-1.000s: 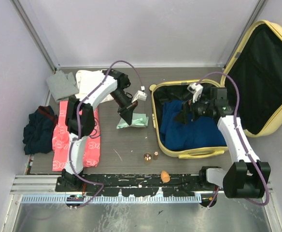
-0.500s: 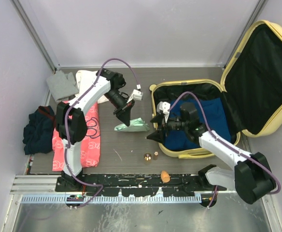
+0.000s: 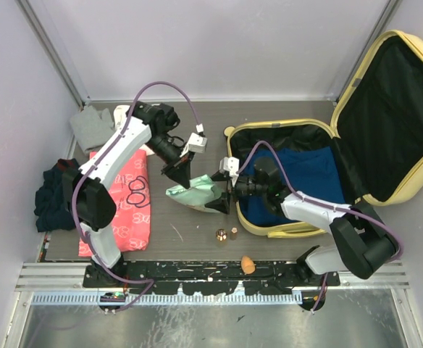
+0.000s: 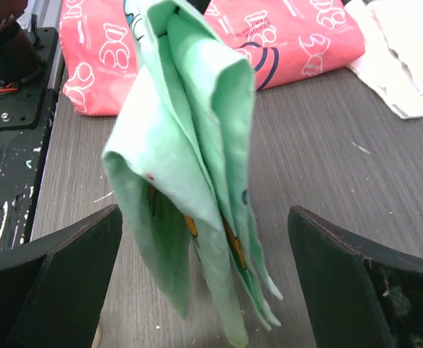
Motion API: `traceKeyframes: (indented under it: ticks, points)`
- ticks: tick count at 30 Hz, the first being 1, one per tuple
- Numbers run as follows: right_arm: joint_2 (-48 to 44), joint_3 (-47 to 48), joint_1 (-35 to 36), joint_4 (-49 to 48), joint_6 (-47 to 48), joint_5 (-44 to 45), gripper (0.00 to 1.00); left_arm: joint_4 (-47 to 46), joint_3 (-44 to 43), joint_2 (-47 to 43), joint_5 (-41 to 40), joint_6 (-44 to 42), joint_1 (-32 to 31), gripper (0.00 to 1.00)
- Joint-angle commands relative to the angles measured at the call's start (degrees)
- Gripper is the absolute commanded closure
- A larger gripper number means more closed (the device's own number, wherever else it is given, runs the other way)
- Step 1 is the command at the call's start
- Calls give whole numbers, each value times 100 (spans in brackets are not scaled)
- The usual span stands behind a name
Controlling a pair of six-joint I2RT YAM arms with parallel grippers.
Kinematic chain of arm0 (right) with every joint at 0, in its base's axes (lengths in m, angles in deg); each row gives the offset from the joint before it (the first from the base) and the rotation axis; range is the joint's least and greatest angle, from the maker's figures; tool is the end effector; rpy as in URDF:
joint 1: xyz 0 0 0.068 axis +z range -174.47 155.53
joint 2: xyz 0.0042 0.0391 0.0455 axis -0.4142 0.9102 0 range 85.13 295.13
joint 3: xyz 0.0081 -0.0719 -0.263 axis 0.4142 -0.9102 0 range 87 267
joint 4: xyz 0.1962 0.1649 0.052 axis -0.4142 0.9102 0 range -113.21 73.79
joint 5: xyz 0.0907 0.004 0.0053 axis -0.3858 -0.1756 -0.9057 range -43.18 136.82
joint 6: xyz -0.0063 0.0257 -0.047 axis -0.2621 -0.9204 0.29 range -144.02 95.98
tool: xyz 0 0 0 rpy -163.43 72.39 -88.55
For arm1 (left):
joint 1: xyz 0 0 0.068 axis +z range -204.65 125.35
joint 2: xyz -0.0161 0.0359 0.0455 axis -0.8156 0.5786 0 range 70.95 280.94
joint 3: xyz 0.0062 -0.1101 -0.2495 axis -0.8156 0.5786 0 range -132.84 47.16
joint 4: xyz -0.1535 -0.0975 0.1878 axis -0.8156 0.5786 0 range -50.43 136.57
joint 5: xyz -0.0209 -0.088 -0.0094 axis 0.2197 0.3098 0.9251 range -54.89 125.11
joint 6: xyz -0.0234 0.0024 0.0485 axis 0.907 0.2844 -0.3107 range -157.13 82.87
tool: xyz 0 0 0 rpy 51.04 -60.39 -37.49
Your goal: Pack the luggage
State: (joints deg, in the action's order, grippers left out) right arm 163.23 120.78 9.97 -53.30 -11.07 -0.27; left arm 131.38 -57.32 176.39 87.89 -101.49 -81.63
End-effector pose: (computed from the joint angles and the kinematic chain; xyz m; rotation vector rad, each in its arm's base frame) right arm 0.2146 0.1788 0.2194 -1.2495 1.3672 1.0056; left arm 0.2827 -0.1757 0.3284 1.8480 1.8491 -1.2489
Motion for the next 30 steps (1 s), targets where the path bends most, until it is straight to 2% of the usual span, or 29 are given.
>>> traceKeyframes:
  ticks: [1,9,10,13,16,19,23,25,28,29,30]
  points:
    - [20,-91,101,-859,24,17,0,1010,65,-527,132,-204,26,100]
    - [-41,-54,336,-1093,-30,52,0,998,169,-852,-21,-150,20,100]
    - [-10,-14,401,-1096,-112,50,5,998,124,-836,38,-77,29,100]
    - [33,63,608,-1120,-319,83,28,1000,-114,-740,396,227,190,100]
    - [7,39,652,-1165,-773,88,59,1004,-364,-567,824,495,561,100]
    - [-188,-11,652,-1157,-1263,161,84,1004,-498,-333,1141,702,899,100]
    - [-411,204,652,-1162,-1994,409,97,997,-477,-98,1316,915,962,99]
    - [-524,374,653,-1019,-2254,570,99,889,-483,60,1383,1330,1070,89]
    - [-659,548,637,-628,-2503,654,100,509,-625,291,1477,2318,1582,57]
    - [-691,581,626,-524,-2568,645,100,236,-669,259,1515,2811,1875,41]
    - [-709,597,616,-454,-2630,632,99,-257,-654,158,1580,3180,2174,19]
